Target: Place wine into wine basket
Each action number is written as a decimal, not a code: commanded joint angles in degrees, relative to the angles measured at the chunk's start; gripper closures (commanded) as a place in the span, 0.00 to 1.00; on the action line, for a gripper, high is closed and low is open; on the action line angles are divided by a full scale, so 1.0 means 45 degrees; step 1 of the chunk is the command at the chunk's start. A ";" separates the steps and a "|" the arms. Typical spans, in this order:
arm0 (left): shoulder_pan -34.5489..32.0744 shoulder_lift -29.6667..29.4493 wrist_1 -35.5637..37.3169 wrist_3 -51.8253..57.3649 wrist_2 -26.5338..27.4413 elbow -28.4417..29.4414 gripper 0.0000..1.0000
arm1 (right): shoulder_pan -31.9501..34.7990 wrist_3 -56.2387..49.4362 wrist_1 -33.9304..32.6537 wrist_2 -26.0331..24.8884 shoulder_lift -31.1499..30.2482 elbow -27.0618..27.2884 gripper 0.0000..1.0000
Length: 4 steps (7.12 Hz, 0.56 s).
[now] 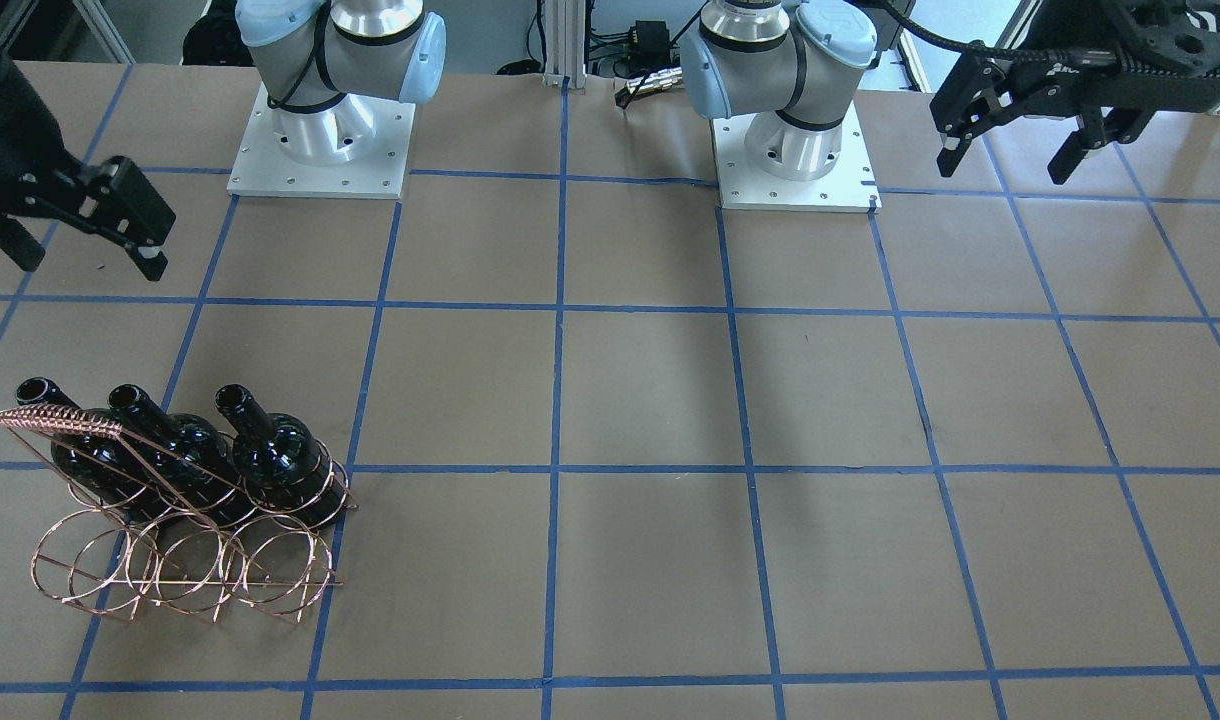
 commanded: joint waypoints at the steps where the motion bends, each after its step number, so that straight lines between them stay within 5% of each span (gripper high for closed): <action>1: 0.0000 0.0000 0.0005 0.0000 0.0009 -0.0014 0.00 | 0.0751 0.0460 0.1296 -0.0127 -0.0633 0.0083 0.00; 4: 0.0000 0.0000 0.0005 0.0000 0.0029 -0.0014 0.00 | 0.1848 0.2788 0.1304 -0.0127 -0.0829 0.0688 0.00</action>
